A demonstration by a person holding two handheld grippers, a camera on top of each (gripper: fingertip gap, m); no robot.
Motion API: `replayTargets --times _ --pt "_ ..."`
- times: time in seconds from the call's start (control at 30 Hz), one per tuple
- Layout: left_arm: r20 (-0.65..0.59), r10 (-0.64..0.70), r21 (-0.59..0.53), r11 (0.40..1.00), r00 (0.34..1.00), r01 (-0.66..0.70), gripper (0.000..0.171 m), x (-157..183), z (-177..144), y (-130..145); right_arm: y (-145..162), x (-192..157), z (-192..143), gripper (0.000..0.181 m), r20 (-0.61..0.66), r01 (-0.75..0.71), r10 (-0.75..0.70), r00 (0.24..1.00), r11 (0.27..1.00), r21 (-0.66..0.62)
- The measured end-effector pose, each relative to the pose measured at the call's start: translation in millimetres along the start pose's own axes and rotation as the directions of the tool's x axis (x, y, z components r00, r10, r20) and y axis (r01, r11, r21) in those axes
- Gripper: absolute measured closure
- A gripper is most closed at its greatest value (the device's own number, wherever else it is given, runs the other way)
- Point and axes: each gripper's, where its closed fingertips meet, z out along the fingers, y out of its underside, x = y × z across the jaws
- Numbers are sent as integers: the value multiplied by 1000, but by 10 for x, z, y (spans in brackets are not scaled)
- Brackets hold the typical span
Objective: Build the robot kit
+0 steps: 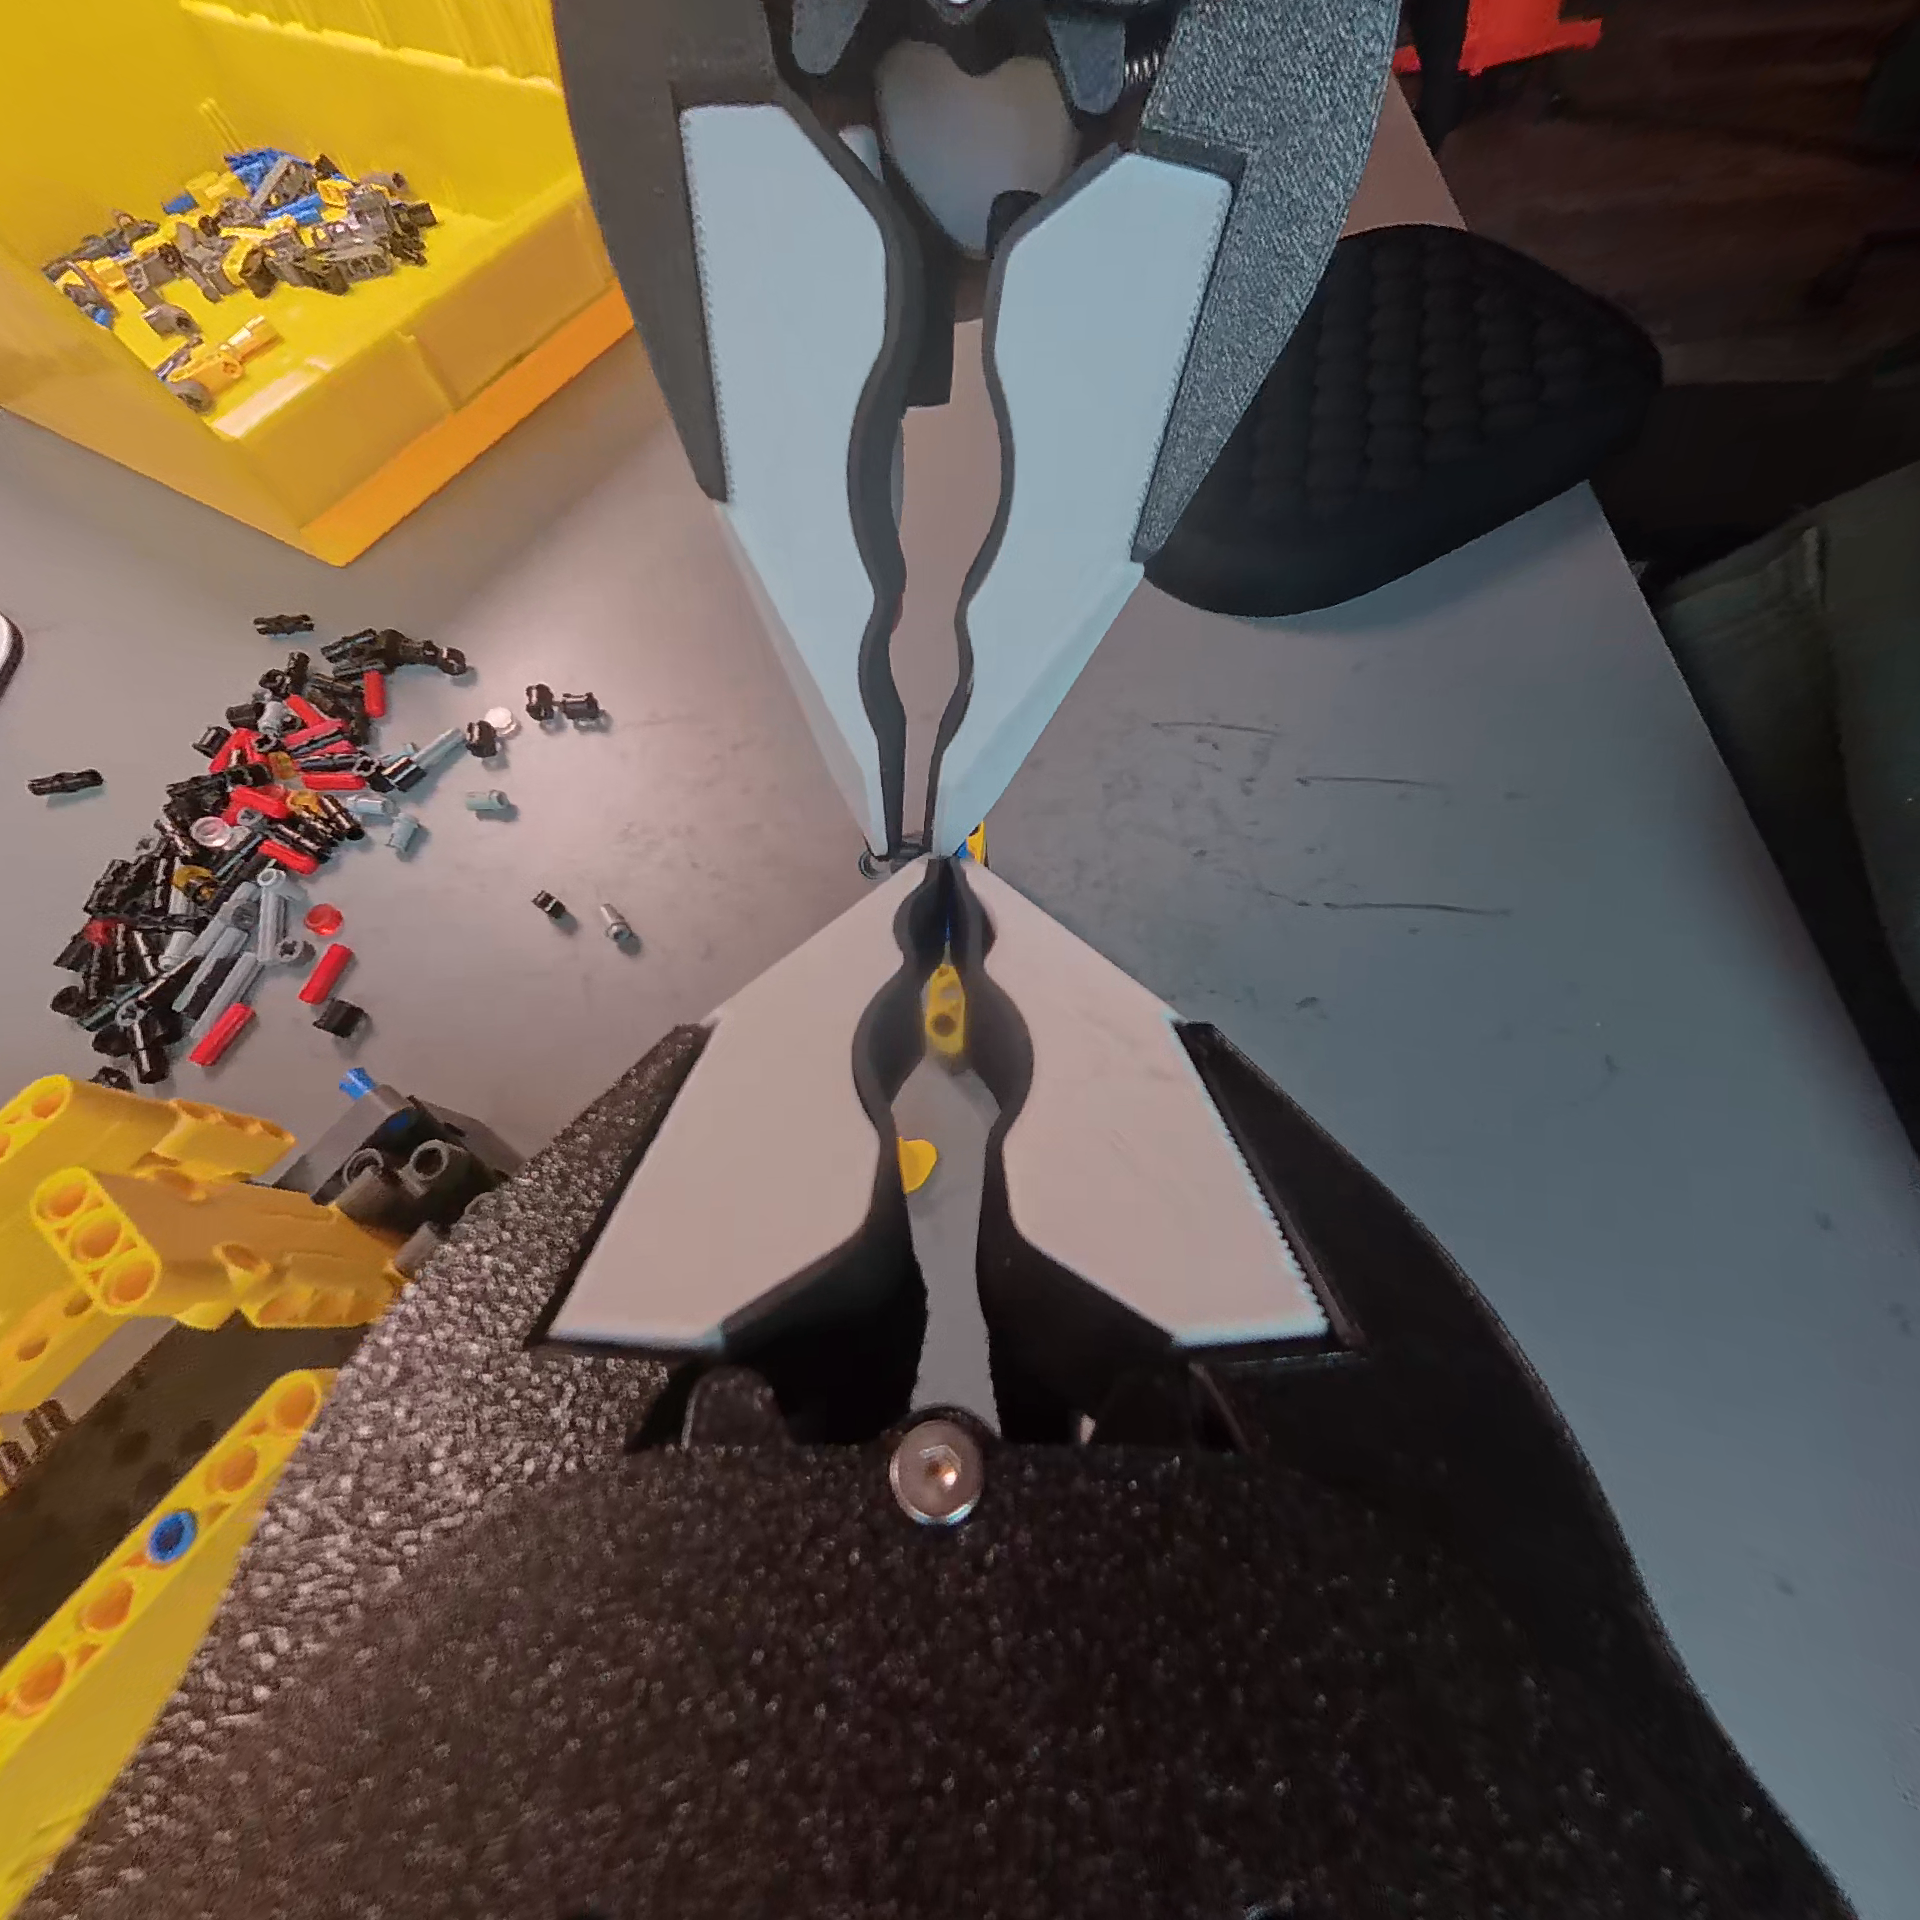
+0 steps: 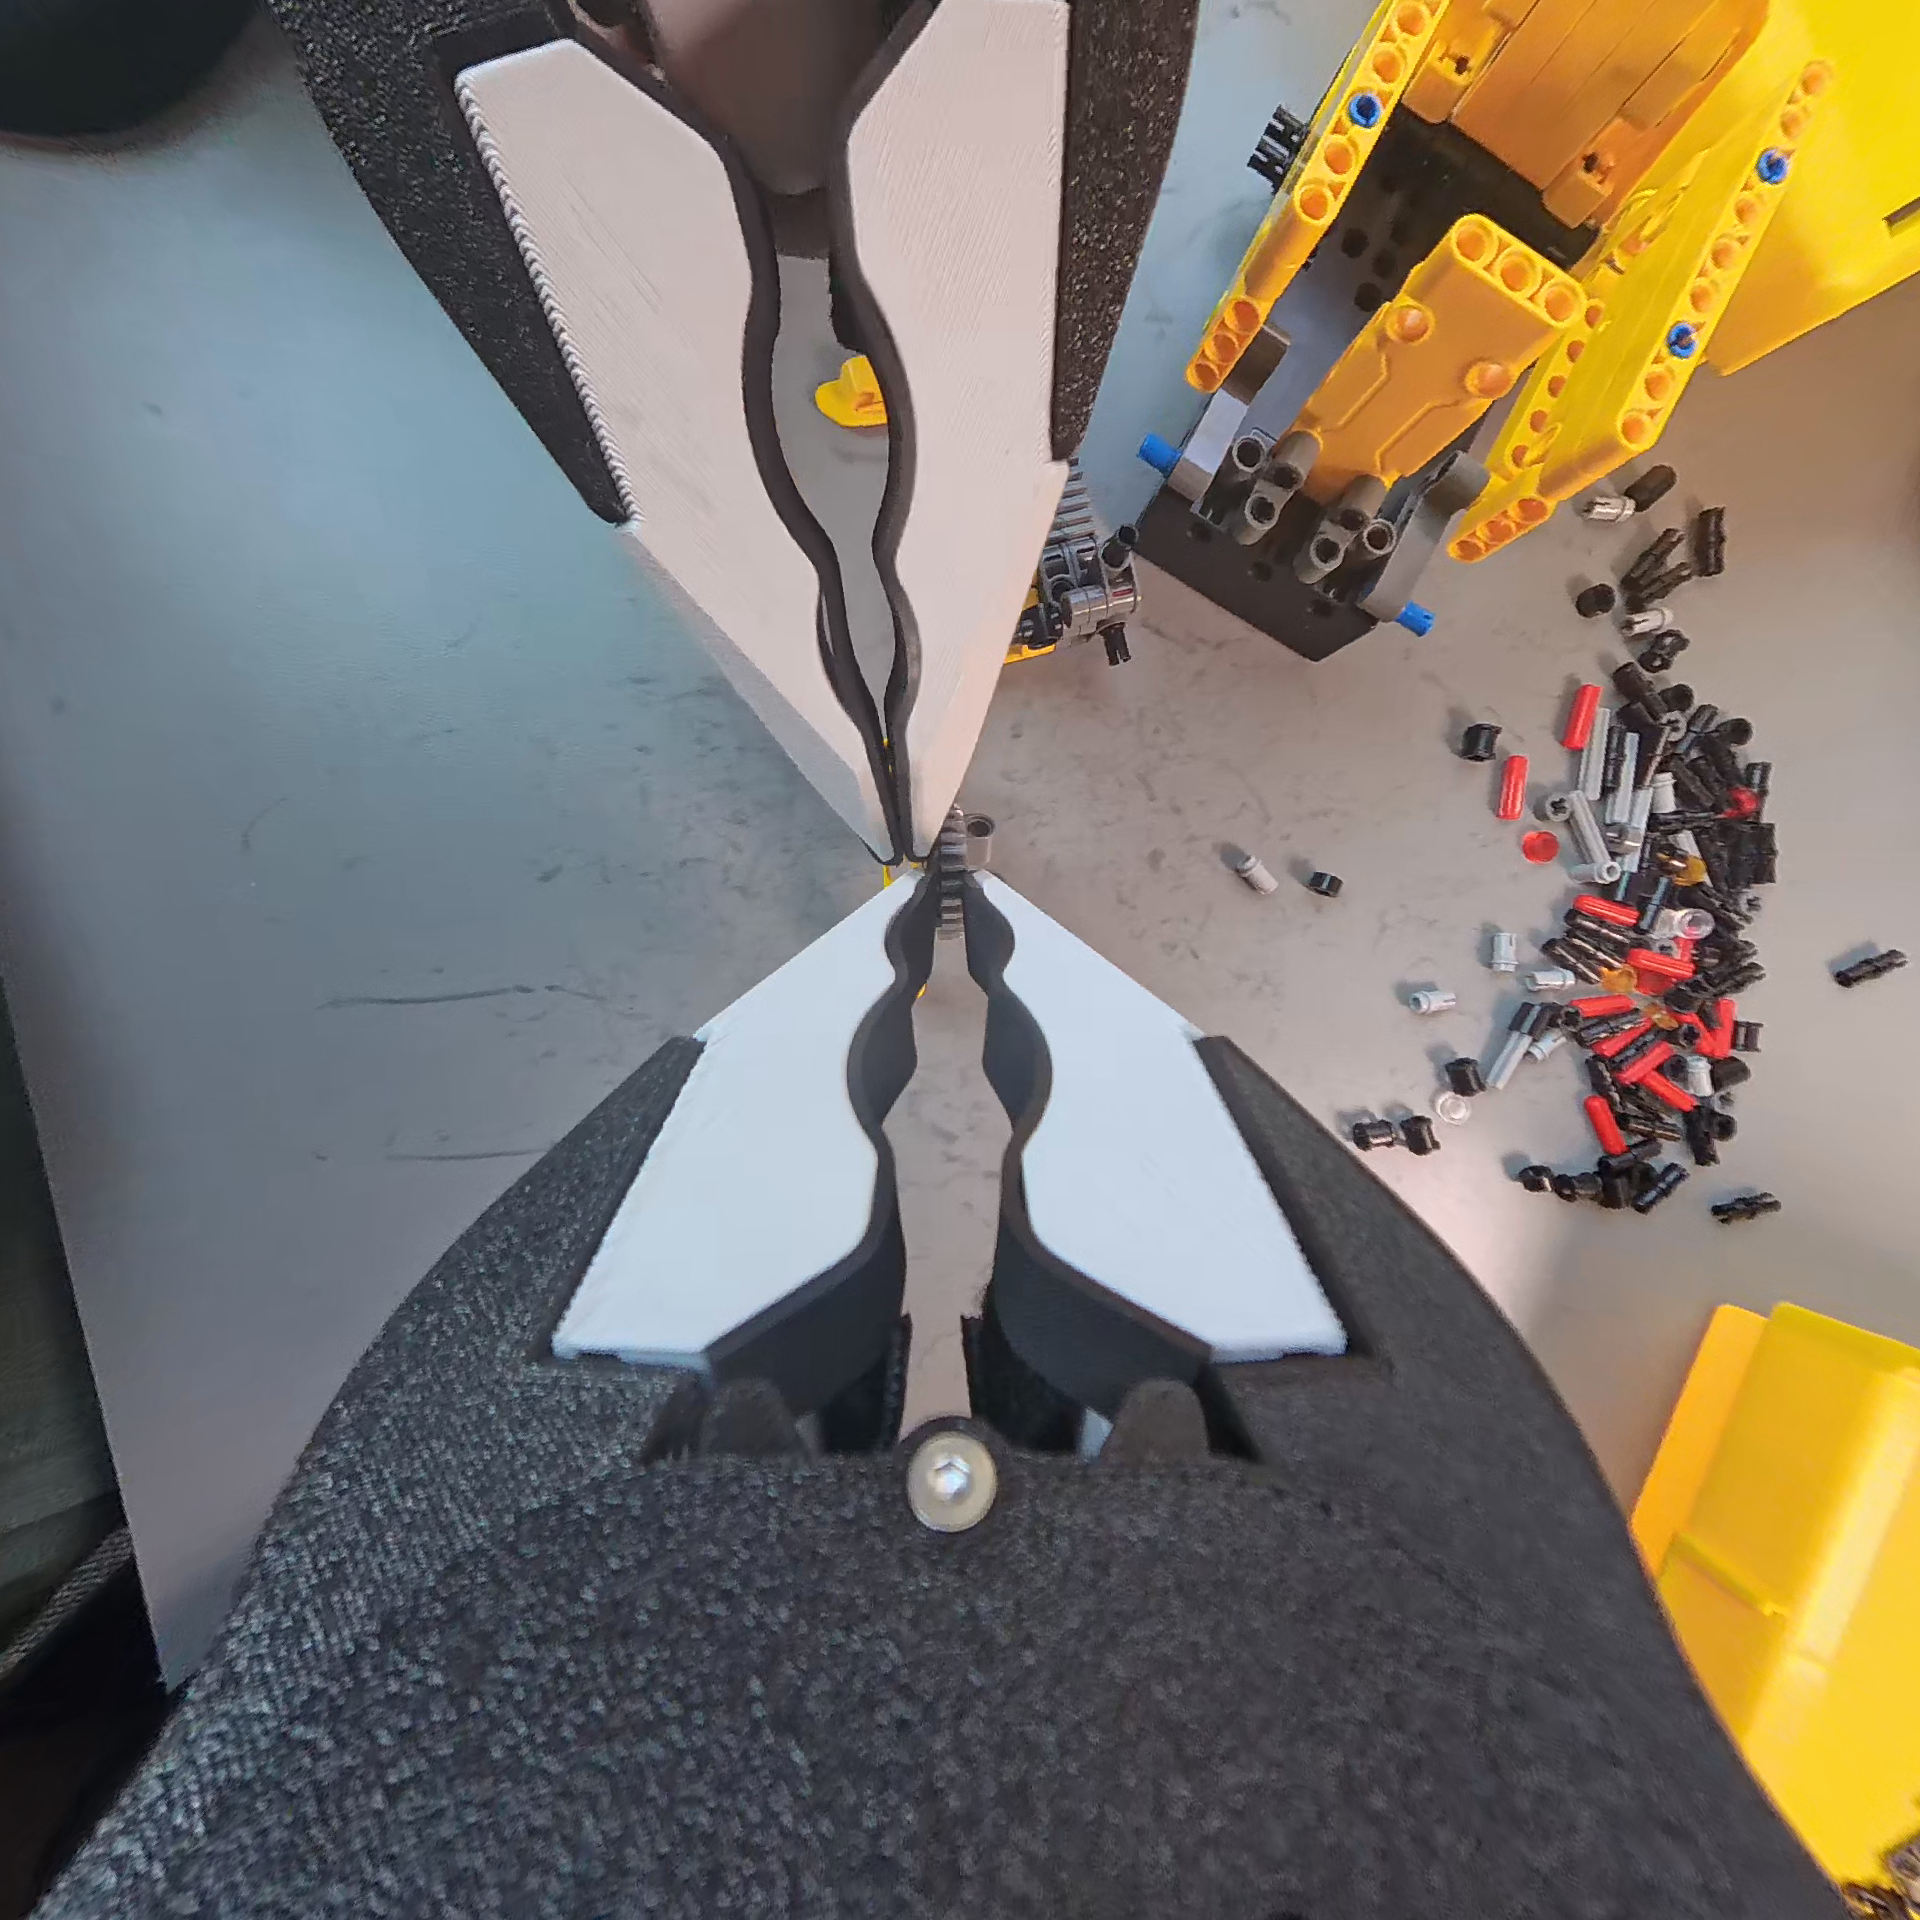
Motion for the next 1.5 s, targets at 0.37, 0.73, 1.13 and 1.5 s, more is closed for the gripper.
replayTargets --times 0.37,0.73,1.13,1.5 --pt "-13 -47 55 997 999 48 171 0 6 1 -2 0 -1 178 8 -5 5 1000 1000 4" --pt "-12 -129 -13 992 992 128 137 -71 -160 107 -27 -48 -9 177 64 363 -366 928 930 49" --pt "97 -157 -214 961 983 175 144 98 80 362 -30 -79 -266 154 17 215 -221 975 961 176" --pt "87 -115 -239 962 989 133 144 316 104 305 379 -286 150 157 -35 -62 65 997 994 92"
